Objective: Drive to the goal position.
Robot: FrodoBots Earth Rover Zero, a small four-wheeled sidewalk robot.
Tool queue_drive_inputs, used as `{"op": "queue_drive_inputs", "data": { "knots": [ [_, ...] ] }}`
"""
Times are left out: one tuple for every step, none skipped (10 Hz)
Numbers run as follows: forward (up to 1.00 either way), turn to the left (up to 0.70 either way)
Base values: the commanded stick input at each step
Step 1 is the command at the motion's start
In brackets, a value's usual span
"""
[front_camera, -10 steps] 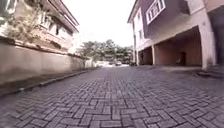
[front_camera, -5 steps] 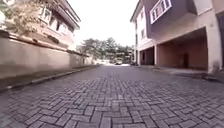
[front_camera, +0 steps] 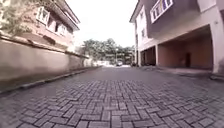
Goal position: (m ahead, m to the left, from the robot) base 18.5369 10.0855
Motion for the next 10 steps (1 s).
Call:
{"op": "queue_drive_inputs", "data": {
  "knots": [
    [0.70, 0.00],
    [0.70, 0.00],
    [0.70, 0.00],
    [0.70, 0.00],
    [0.70, 0.00],
    [0.70, 0.00],
    [0.70, 0.00],
    [0.70, 0.00],
    [0.70, 0.00],
    [0.70, 0.00]
  ]
}}
